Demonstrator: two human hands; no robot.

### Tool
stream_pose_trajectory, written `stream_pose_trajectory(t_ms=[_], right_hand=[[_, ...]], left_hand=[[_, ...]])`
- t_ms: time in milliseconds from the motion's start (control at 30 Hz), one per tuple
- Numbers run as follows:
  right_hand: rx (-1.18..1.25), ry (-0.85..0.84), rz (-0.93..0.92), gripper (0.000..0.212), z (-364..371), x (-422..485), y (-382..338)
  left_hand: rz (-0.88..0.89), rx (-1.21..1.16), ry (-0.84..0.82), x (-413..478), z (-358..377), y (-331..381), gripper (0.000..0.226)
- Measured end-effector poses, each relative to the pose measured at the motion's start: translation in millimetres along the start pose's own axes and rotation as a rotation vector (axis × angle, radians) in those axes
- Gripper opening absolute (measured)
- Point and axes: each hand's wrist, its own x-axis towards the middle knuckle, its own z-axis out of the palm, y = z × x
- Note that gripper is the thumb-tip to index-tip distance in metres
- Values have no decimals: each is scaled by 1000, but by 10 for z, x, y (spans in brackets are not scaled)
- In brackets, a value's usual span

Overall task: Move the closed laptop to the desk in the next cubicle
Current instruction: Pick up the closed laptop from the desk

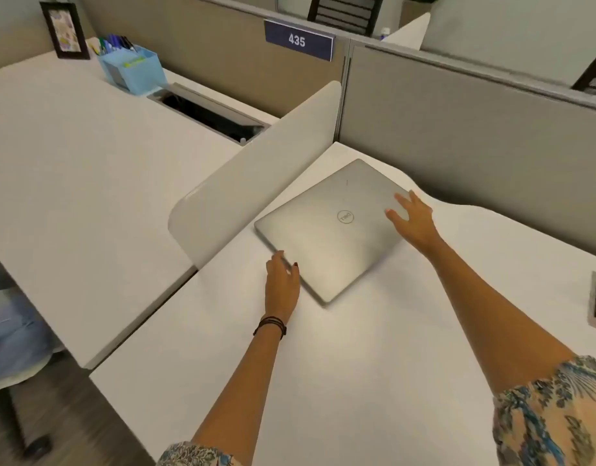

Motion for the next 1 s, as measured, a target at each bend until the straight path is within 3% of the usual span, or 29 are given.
stream_pose_trajectory(t_ms=[167,267,367,500,600,800,1000], right_hand=[[26,-90,67,58,287,224,35],[-1,-110,85,59,350,410,115],[-45,-133,92,59,401,621,194],[-87,-125,87,57,429,891,274],[-145,-98,82,56,463,1059,343],[-288,-59,52,58,494,1403,448],[-269,0,207,66,476,1623,356]], left_hand=[[-176,-178,2,263,-35,-70,46],[-318,-288,-46,399,-143,-81,35],[-451,-338,-148,532,-237,-107,26],[-546,-293,-335,595,-319,-49,39],[-559,-259,-438,552,-298,-39,46],[-570,-317,-488,553,-338,-65,45],[-605,-387,-464,536,-310,-84,48]])
